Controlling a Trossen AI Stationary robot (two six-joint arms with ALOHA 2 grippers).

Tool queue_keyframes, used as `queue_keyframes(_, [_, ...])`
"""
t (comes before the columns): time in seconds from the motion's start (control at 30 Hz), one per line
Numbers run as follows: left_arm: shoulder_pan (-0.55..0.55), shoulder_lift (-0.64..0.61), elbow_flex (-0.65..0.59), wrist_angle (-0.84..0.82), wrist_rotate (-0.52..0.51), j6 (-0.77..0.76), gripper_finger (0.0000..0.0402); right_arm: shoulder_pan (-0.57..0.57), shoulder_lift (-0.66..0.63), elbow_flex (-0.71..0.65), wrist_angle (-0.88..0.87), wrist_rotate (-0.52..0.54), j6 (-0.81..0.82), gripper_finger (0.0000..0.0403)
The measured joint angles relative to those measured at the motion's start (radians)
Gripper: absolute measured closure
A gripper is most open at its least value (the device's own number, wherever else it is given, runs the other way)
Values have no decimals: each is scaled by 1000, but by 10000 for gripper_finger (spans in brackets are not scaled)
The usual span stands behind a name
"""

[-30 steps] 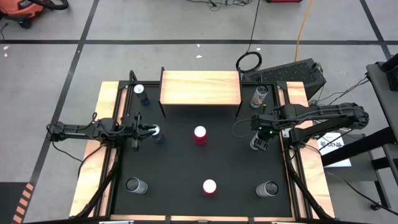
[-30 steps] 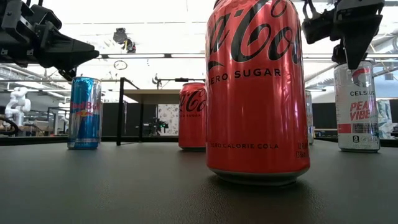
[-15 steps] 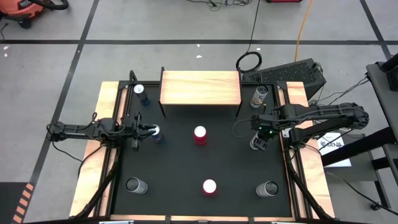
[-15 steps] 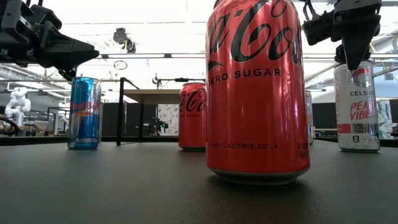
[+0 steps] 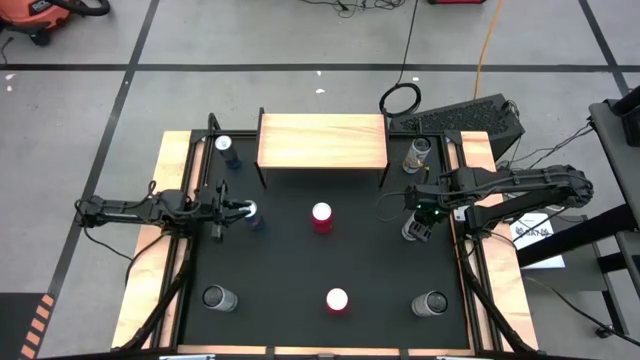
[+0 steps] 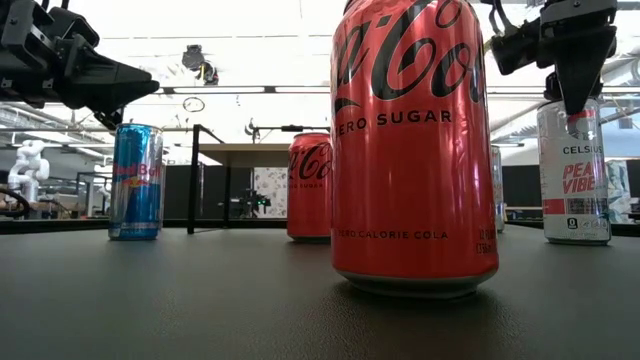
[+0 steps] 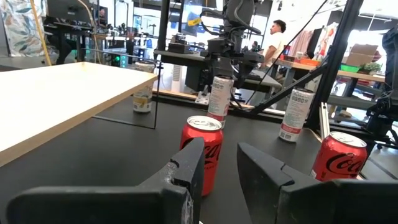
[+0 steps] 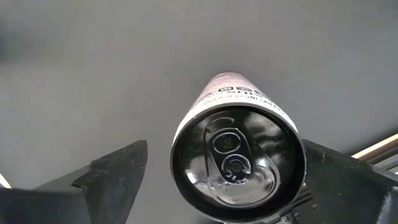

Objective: Place canned beverage on shelf
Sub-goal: Put the top white pink soda can on the shelf

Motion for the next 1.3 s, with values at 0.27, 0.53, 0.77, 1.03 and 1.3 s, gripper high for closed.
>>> queue_keyframes(0.27, [0,0,0,0,0,0,301,0,0,0,6,-1,0,85])
queue_keyframes(0.53, [0,0,0,0,-1,0,301,0,0,0,9,-5,0,121])
queue_keyframes(0.77, [0,0,0,0,-1,0,301,0,0,0,9,-19,0,141])
queue_keyframes(1.03, [0,0,0,0,-2,0,301,0,0,0,10,-20,0,166])
queue_keyframes(1.3, [0,0,0,0,-7,0,301,0,0,0,11,-6,1,175])
